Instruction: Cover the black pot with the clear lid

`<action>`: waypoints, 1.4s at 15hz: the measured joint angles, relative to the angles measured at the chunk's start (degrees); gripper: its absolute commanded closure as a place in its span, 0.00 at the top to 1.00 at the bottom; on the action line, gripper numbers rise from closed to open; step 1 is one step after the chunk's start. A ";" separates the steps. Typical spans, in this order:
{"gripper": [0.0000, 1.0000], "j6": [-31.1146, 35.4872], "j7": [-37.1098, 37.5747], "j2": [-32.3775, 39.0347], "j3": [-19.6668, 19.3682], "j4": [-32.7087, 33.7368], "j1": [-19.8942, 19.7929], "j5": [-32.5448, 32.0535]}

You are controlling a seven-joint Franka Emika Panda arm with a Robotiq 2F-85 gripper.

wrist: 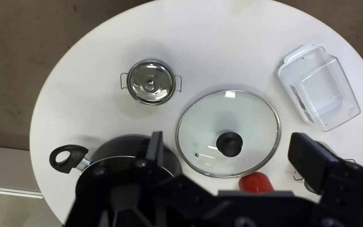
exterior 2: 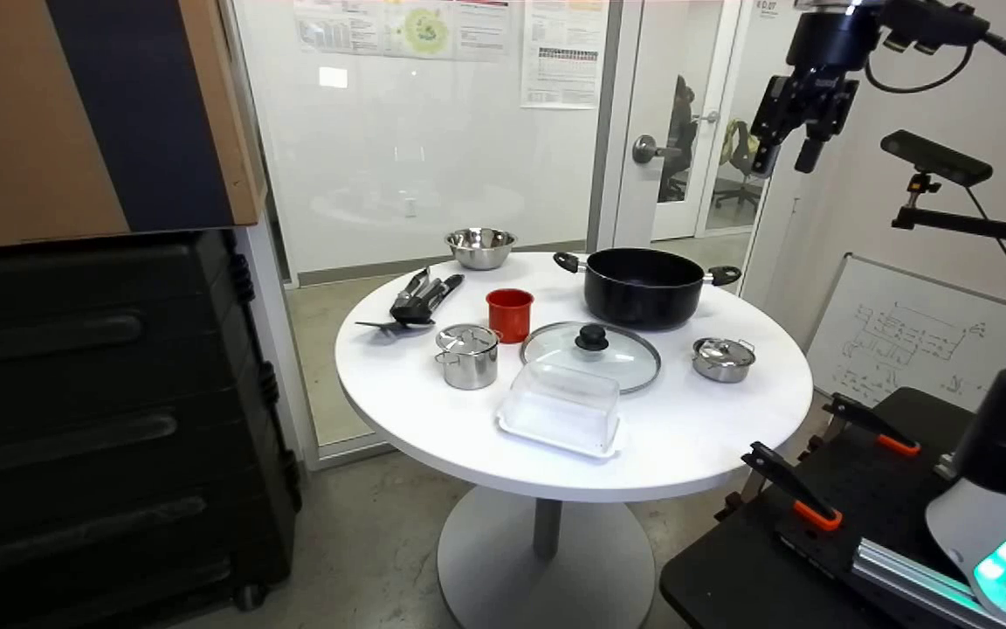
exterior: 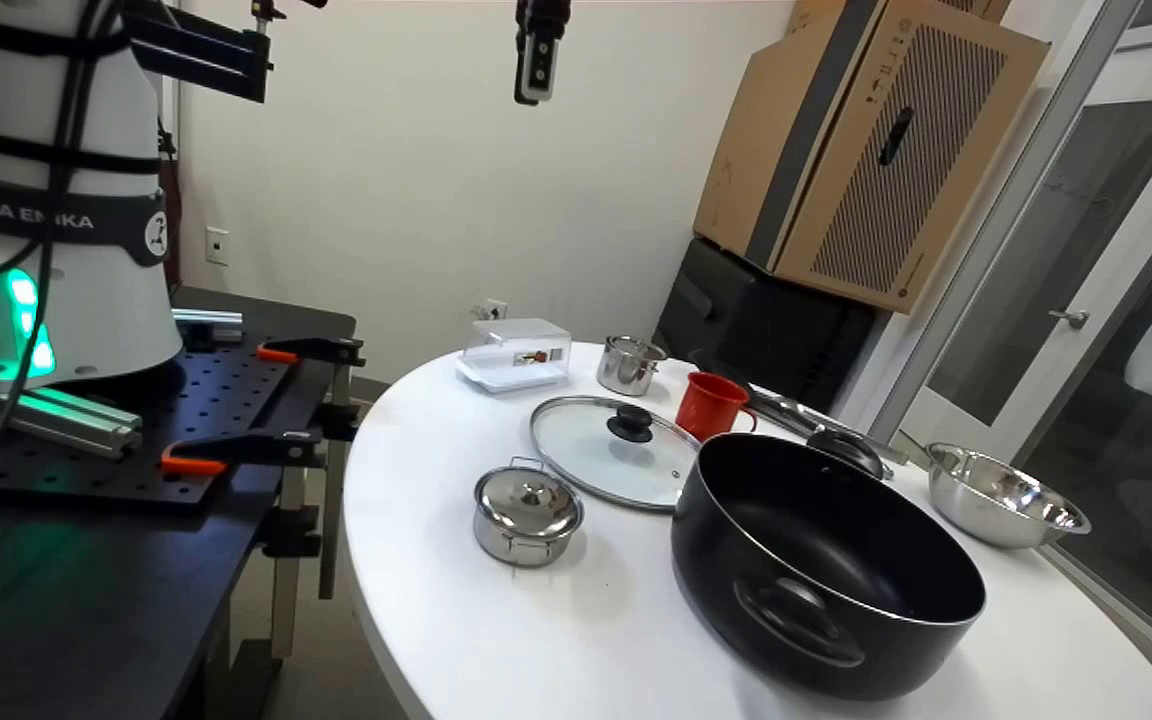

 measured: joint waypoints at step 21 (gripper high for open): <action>1.00 15.23 30.52 45.41 4.57 22.77 0.46 7.13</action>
